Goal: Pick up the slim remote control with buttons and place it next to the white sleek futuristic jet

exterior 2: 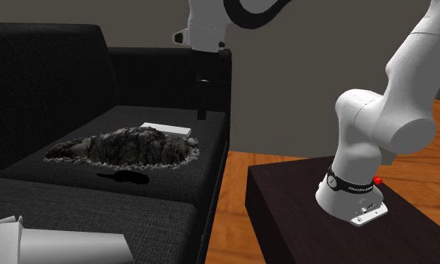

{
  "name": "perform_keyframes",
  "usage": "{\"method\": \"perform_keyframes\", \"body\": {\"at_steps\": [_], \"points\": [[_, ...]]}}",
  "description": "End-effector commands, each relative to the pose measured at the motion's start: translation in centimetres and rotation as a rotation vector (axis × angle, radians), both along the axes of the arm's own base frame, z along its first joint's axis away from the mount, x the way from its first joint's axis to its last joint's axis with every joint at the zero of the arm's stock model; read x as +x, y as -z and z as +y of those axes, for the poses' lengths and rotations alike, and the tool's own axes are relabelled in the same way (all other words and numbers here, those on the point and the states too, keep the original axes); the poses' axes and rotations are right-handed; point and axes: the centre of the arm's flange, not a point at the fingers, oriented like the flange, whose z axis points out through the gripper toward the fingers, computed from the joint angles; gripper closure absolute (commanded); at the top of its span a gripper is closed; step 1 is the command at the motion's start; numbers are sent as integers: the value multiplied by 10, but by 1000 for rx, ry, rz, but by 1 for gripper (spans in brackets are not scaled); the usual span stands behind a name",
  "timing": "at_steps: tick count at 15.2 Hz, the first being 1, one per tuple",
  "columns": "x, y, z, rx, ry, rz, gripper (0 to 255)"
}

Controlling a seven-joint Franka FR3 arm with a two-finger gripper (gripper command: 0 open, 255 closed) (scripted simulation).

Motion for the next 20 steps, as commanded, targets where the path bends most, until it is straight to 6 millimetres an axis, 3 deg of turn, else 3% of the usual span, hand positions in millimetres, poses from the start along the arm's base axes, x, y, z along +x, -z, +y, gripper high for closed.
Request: {"method": "perform_keyframes", "body": {"at_steps": [1,20], "points": [[15,13,-13,-4,21,-17,0],[146,104,-182,-36,212,-166,0]]}}
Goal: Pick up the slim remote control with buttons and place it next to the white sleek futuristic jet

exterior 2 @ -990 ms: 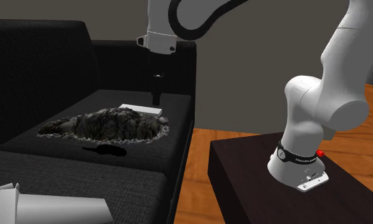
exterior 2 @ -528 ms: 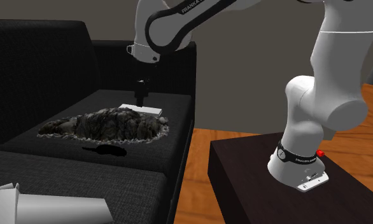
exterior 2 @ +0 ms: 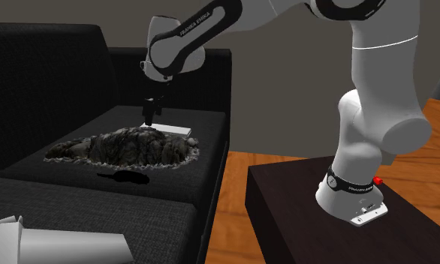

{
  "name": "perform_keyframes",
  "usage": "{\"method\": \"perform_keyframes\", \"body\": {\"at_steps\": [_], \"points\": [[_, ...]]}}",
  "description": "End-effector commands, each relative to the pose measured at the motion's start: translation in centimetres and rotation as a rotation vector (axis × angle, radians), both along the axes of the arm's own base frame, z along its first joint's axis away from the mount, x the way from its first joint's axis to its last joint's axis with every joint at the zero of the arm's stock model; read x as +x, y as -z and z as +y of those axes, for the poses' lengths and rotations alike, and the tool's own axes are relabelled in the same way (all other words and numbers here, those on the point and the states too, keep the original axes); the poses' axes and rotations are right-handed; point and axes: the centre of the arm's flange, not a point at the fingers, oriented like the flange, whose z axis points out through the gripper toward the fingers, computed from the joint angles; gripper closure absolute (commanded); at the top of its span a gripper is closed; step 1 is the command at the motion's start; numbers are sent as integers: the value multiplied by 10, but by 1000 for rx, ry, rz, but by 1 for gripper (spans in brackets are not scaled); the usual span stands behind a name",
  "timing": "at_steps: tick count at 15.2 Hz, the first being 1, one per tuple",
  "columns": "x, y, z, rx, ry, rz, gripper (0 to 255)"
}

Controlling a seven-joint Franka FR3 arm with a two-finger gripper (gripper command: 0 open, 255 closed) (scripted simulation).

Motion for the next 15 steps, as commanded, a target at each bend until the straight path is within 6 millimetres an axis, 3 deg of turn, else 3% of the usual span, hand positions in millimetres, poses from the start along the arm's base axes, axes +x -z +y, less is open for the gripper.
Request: {"method": "perform_keyframes", "body": {"at_steps": [1,7,15], "points": [[10,9,-18,-3,21,-16,0],[44,30,-71,-12,76,-59,0],[56,68,-75,-12,76,-59,0]]}}
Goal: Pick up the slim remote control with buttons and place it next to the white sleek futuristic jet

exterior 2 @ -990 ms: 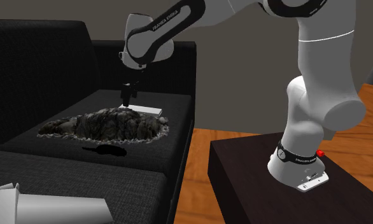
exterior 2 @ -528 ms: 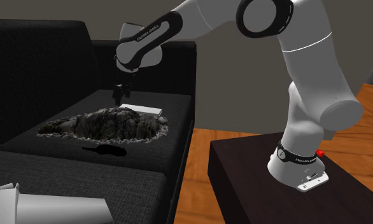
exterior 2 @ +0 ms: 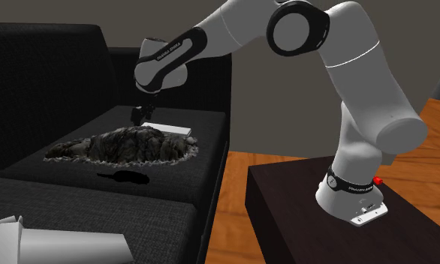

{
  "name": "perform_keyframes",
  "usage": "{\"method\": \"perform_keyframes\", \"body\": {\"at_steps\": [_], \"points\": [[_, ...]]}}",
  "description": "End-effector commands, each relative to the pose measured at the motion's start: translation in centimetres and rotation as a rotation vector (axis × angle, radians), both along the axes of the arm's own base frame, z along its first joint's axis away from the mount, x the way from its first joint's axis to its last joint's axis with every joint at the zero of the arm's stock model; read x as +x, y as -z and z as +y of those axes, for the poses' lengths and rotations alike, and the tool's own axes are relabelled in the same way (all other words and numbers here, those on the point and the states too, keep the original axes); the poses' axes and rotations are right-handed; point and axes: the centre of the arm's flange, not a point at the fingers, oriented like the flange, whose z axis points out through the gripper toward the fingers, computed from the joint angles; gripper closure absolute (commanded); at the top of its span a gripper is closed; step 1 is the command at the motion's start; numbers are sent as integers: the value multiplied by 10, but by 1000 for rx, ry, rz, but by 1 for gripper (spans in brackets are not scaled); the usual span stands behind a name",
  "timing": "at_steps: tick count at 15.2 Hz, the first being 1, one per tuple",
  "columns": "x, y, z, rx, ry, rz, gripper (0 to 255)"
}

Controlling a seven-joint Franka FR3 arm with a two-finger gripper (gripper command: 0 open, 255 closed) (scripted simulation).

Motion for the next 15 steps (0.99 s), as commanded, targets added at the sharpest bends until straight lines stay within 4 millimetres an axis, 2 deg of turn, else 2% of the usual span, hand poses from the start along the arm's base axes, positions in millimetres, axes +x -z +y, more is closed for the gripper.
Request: {"method": "perform_keyframes", "body": {"at_steps": [1,7,8,15], "points": [[2,11,3,6,-4,9,0],[2,11,3,6,-4,9,0],[1,11,1,6,-4,9,255],[-2,10,2,6,-4,9,255]]}}
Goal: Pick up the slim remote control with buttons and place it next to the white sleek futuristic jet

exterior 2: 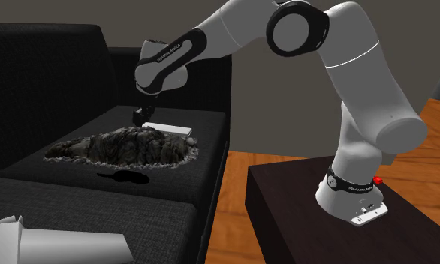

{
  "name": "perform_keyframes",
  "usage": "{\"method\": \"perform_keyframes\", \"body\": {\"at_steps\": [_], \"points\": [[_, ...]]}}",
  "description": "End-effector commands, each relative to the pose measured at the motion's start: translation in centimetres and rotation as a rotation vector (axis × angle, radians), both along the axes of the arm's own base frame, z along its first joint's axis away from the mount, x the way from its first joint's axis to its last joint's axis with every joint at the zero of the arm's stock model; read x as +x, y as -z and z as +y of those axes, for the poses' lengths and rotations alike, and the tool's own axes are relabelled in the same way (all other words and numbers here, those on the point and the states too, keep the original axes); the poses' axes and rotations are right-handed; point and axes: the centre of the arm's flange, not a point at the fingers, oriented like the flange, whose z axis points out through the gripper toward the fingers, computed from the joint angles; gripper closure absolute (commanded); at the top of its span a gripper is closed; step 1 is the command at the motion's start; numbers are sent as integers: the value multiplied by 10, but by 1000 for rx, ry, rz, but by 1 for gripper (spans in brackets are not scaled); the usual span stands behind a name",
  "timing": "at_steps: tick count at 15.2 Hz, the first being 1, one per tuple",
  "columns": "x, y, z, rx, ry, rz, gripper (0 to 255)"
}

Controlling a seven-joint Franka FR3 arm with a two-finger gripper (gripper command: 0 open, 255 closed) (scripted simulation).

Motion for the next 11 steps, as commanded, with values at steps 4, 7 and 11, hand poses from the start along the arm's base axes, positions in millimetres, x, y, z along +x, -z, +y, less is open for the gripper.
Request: {"method": "perform_keyframes", "body": {"at_steps": [4,7,11], "points": [[2,-5,2,5,0,9,255],[2,-21,2,5,0,9,255],[2,-42,2,5,0,9,255]]}}
